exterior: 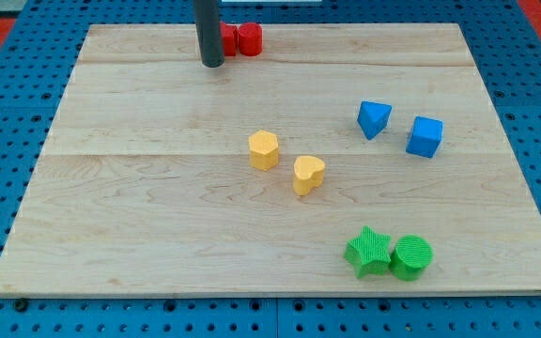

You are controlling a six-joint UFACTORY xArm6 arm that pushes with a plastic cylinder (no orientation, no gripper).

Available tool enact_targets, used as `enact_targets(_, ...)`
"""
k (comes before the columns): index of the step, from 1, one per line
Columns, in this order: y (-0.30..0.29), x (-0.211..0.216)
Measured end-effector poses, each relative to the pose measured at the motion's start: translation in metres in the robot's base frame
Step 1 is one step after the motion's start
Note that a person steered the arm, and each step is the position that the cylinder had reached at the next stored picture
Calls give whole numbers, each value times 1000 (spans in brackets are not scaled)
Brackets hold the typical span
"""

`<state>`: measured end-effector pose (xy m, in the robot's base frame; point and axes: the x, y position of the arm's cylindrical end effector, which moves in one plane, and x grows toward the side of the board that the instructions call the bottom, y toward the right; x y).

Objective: Nudge the red circle a bit left

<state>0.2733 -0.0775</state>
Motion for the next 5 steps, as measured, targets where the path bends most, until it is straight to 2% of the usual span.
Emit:
enact_targets(2,31,-2)
enact_targets(4,44,52)
enact_targets(5,54,52)
